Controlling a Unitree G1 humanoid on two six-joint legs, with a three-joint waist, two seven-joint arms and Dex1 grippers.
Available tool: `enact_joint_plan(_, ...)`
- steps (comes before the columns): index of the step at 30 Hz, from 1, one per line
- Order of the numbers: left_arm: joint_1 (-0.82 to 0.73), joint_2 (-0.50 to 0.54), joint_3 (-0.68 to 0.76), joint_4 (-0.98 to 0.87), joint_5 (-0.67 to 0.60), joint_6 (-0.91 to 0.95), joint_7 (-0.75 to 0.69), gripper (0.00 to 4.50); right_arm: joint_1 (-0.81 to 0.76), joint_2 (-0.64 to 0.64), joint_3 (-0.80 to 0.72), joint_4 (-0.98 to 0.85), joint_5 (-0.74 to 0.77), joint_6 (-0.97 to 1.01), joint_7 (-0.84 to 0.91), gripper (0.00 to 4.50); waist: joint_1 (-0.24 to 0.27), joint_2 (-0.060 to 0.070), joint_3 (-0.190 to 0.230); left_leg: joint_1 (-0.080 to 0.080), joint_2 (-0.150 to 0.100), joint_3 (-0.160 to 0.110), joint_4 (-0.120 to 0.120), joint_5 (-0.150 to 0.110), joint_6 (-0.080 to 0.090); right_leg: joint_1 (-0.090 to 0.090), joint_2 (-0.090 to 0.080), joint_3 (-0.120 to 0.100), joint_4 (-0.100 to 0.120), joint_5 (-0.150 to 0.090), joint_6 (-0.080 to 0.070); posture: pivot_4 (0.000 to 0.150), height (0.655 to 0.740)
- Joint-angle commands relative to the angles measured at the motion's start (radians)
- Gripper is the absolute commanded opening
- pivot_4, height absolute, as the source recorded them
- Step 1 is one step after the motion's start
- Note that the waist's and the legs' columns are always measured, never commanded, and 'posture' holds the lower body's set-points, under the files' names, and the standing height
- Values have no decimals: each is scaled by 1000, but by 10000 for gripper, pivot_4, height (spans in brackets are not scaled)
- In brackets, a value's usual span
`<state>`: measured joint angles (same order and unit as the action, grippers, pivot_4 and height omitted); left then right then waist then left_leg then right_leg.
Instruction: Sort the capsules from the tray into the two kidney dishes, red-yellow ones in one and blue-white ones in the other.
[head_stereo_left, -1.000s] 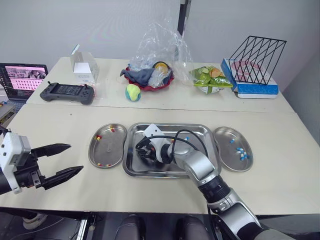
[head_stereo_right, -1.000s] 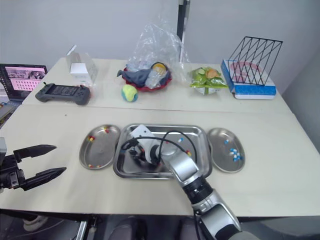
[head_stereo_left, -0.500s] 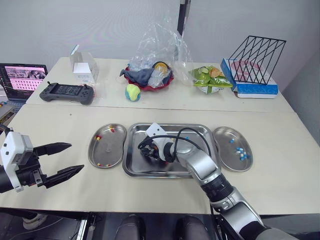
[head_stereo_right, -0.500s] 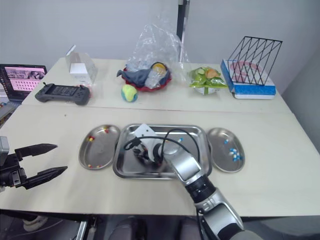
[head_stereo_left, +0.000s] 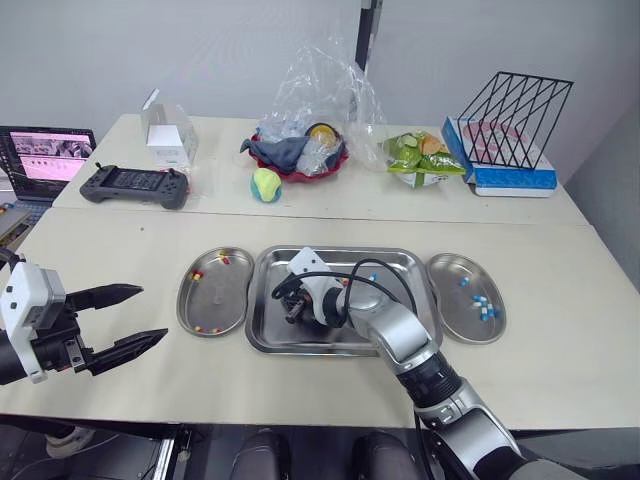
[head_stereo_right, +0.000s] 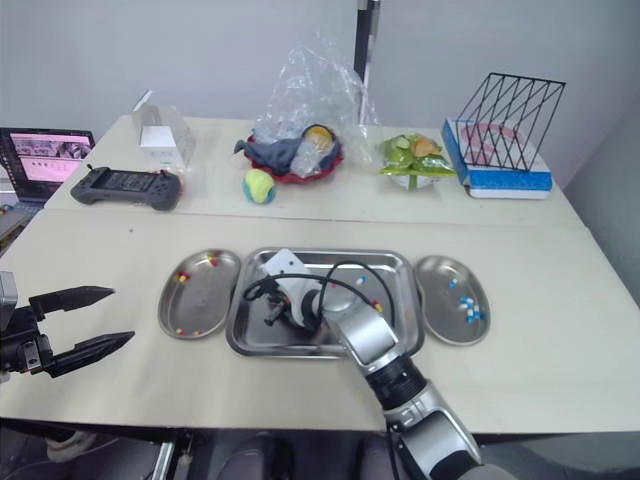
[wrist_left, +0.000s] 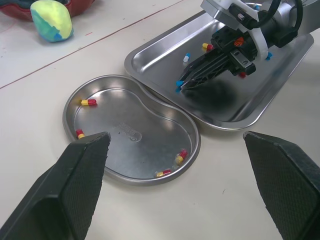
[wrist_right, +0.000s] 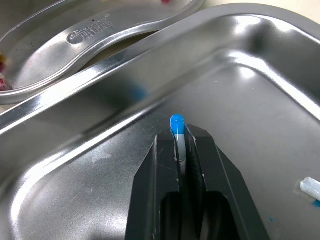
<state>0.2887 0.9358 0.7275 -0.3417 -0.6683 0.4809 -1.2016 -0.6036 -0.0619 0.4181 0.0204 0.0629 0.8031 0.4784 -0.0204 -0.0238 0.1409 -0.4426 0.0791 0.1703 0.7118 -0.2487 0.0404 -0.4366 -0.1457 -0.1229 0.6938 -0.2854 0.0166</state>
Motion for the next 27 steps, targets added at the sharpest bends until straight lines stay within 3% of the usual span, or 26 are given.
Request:
enact_joint_plan(1, -6, 12, 13, -12, 2, -14, -1, 45000, 14, -6, -10, -19, 4, 25, 0, 478, 0, 0, 0, 0, 0, 0, 0, 0, 0, 0, 0, 0, 0, 0, 0, 1500, 6934)
enact_joint_plan(8, -14, 3, 7, -20, -16, -5, 8, 45000, 6, -42, -103, -154, 136, 0, 128, 478, 1, 0, 0, -2, 0, 0, 0, 0, 0, 0, 0, 0, 0, 0, 0, 1500, 6934)
enact_joint_plan(14, -75, 5, -16, -10, -91, 50, 10, 45000, 25, -211, -242, -312, 324, 34, 312, 478, 8, 0, 0, -3, 0, -1, 0, 0, 0, 1, 0, -1, -1, 0, 0, 1500, 6934)
enact_joint_plan(20, -125, 14, -86, -8, -103, 43, -24, 45000, 60, -569, -470, -201, 378, 27, 447, 478, 15, 0, 1, -3, -2, -2, 0, -1, 2, 2, -1, -1, -3, 0, 0, 1500, 6934)
enact_joint_plan(27, -196, 17, -165, 33, -68, 7, -49, 45000, 145, -750, -511, -65, 326, -90, 505, 478, 2, 1, 1, -2, -1, 0, -1, 1, 0, 2, 1, -1, -4, 0, 0, 1500, 6934)
